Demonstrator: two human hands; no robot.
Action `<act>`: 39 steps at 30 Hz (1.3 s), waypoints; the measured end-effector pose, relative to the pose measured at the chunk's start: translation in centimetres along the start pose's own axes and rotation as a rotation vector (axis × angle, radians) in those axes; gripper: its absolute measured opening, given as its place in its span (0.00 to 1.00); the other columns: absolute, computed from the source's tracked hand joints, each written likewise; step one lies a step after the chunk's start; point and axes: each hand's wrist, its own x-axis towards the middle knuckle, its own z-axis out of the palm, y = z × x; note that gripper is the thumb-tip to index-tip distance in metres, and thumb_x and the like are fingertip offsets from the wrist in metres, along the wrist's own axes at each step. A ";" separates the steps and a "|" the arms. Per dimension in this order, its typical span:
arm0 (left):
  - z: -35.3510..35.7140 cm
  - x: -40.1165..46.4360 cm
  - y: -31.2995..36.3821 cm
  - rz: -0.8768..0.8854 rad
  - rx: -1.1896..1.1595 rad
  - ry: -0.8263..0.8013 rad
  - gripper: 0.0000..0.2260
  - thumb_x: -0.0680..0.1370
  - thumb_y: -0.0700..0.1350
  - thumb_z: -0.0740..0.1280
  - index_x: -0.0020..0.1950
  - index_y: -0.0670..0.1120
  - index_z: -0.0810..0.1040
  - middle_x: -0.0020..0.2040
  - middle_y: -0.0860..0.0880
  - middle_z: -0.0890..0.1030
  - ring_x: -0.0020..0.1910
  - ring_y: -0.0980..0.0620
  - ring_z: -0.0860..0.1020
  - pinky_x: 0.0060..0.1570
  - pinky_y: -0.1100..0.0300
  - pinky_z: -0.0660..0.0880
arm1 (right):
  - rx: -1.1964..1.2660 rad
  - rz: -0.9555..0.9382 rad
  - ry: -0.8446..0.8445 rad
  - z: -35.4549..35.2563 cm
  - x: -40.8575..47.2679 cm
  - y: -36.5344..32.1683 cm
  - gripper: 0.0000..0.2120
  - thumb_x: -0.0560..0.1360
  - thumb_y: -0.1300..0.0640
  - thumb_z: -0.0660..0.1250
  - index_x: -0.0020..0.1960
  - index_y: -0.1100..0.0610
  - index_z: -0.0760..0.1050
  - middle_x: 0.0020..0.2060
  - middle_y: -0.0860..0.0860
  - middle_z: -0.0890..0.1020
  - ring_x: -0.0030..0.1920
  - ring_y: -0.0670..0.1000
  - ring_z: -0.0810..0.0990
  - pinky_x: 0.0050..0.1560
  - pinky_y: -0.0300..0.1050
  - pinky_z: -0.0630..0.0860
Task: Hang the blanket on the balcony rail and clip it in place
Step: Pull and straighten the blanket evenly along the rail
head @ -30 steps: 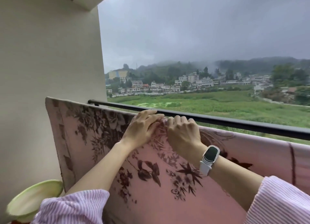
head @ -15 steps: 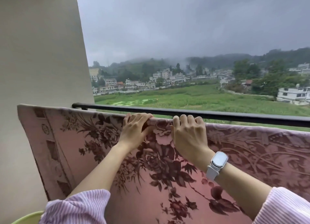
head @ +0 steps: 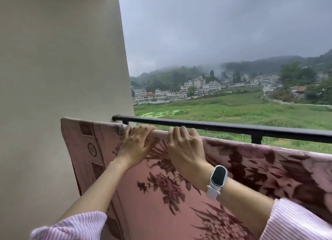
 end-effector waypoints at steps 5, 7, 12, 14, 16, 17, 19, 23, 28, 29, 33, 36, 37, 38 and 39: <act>-0.3 -0.2 -9.3 -0.089 -0.011 0.040 0.31 0.73 0.67 0.36 0.66 0.55 0.64 0.69 0.54 0.68 0.71 0.54 0.60 0.70 0.45 0.42 | 0.055 -0.024 -0.057 3.2 5.0 -6.3 0.20 0.73 0.64 0.50 0.61 0.65 0.70 0.50 0.57 0.78 0.50 0.57 0.76 0.50 0.49 0.71; -0.4 -0.2 -12.8 -0.057 0.029 0.021 0.29 0.74 0.65 0.36 0.68 0.56 0.61 0.70 0.53 0.67 0.72 0.54 0.58 0.70 0.42 0.45 | 0.048 -0.030 -0.055 4.5 7.0 -8.8 0.20 0.72 0.65 0.50 0.60 0.66 0.71 0.48 0.58 0.79 0.48 0.58 0.77 0.48 0.50 0.73; -0.5 0.8 -20.6 0.006 0.058 -0.027 0.28 0.74 0.66 0.36 0.71 0.59 0.56 0.72 0.53 0.63 0.73 0.54 0.57 0.71 0.42 0.49 | 0.009 0.026 -0.036 8.6 10.9 -15.1 0.22 0.61 0.57 0.64 0.53 0.63 0.79 0.36 0.54 0.83 0.35 0.54 0.80 0.37 0.43 0.75; -0.5 0.9 -24.9 -0.088 -0.016 -0.048 0.28 0.75 0.65 0.38 0.72 0.59 0.55 0.74 0.56 0.58 0.73 0.58 0.51 0.72 0.44 0.44 | -0.002 0.063 -0.023 10.1 12.4 -17.5 0.28 0.57 0.55 0.71 0.55 0.64 0.77 0.39 0.56 0.83 0.38 0.56 0.80 0.42 0.47 0.75; -0.4 0.7 -28.9 -0.109 -0.029 -0.094 0.26 0.75 0.63 0.40 0.73 0.59 0.52 0.75 0.58 0.53 0.72 0.62 0.46 0.71 0.46 0.41 | 0.000 0.105 0.013 11.4 13.6 -19.9 0.29 0.58 0.55 0.73 0.57 0.64 0.75 0.46 0.58 0.82 0.47 0.58 0.80 0.53 0.54 0.68; -0.5 0.7 -30.7 -0.091 -0.018 -0.112 0.28 0.73 0.63 0.39 0.73 0.59 0.50 0.75 0.58 0.52 0.72 0.63 0.44 0.71 0.46 0.40 | 0.003 0.113 0.025 12.0 14.3 -21.3 0.28 0.61 0.56 0.72 0.58 0.64 0.75 0.49 0.59 0.81 0.51 0.59 0.79 0.57 0.56 0.63; -0.9 0.7 -34.1 -0.067 -0.012 -0.158 0.27 0.74 0.62 0.41 0.73 0.58 0.48 0.75 0.58 0.50 0.72 0.62 0.44 0.71 0.46 0.40 | 0.003 0.141 0.032 13.3 15.9 -24.3 0.26 0.63 0.55 0.71 0.59 0.63 0.74 0.50 0.59 0.81 0.52 0.59 0.79 0.60 0.59 0.58; -1.4 1.1 -41.2 -0.106 -0.096 -0.163 0.24 0.78 0.56 0.49 0.74 0.54 0.51 0.76 0.54 0.52 0.74 0.55 0.48 0.72 0.41 0.49 | -0.013 0.183 -0.039 15.6 19.6 -30.1 0.28 0.60 0.54 0.73 0.58 0.63 0.75 0.45 0.59 0.81 0.46 0.59 0.79 0.58 0.58 0.66; -1.1 0.9 -47.7 -0.125 -0.204 -0.123 0.24 0.79 0.48 0.57 0.74 0.53 0.52 0.76 0.53 0.53 0.74 0.53 0.51 0.72 0.44 0.53 | -0.052 0.136 -0.047 18.9 23.7 -34.8 0.29 0.59 0.56 0.73 0.58 0.62 0.75 0.43 0.58 0.80 0.41 0.58 0.78 0.45 0.53 0.76; -0.9 1.1 -48.8 -0.127 -0.213 -0.106 0.25 0.79 0.47 0.58 0.74 0.53 0.52 0.76 0.53 0.53 0.74 0.53 0.50 0.73 0.46 0.51 | -0.072 0.122 -0.043 19.7 24.5 -35.6 0.30 0.58 0.55 0.72 0.59 0.61 0.75 0.43 0.57 0.80 0.41 0.57 0.77 0.45 0.53 0.76; -0.2 2.3 -53.5 -0.171 -0.202 0.015 0.22 0.79 0.46 0.58 0.72 0.47 0.58 0.74 0.47 0.58 0.74 0.47 0.51 0.73 0.52 0.48 | -0.173 0.058 -0.033 22.9 27.8 -39.3 0.30 0.62 0.51 0.67 0.63 0.58 0.71 0.47 0.56 0.79 0.44 0.56 0.76 0.50 0.53 0.69; 0.7 2.8 -57.2 -0.382 -0.291 0.113 0.23 0.78 0.42 0.59 0.72 0.45 0.59 0.73 0.43 0.59 0.73 0.43 0.56 0.71 0.51 0.54 | -0.217 0.032 -0.035 24.8 29.8 -41.7 0.30 0.64 0.56 0.55 0.66 0.59 0.69 0.49 0.56 0.78 0.46 0.56 0.75 0.51 0.53 0.60; 0.8 2.8 -58.2 -0.488 -0.400 0.130 0.23 0.78 0.42 0.60 0.72 0.45 0.58 0.72 0.41 0.61 0.71 0.42 0.59 0.70 0.48 0.58 | -0.227 0.033 -0.032 25.4 30.4 -42.3 0.30 0.64 0.57 0.53 0.66 0.59 0.68 0.49 0.56 0.78 0.46 0.56 0.75 0.50 0.53 0.60; 1.0 2.8 -59.0 -0.579 -0.511 0.142 0.22 0.78 0.43 0.60 0.70 0.45 0.59 0.70 0.39 0.64 0.69 0.40 0.64 0.67 0.46 0.64 | -0.226 0.037 -0.014 26.0 31.0 -42.9 0.30 0.64 0.57 0.53 0.66 0.60 0.67 0.49 0.56 0.78 0.46 0.57 0.74 0.50 0.53 0.60; 1.1 2.8 -59.7 -0.642 -0.594 0.134 0.20 0.78 0.45 0.61 0.68 0.44 0.60 0.66 0.38 0.67 0.64 0.40 0.68 0.61 0.45 0.68 | -0.221 0.043 0.011 26.5 31.5 -43.5 0.30 0.63 0.57 0.53 0.66 0.61 0.66 0.48 0.57 0.77 0.46 0.58 0.71 0.50 0.53 0.60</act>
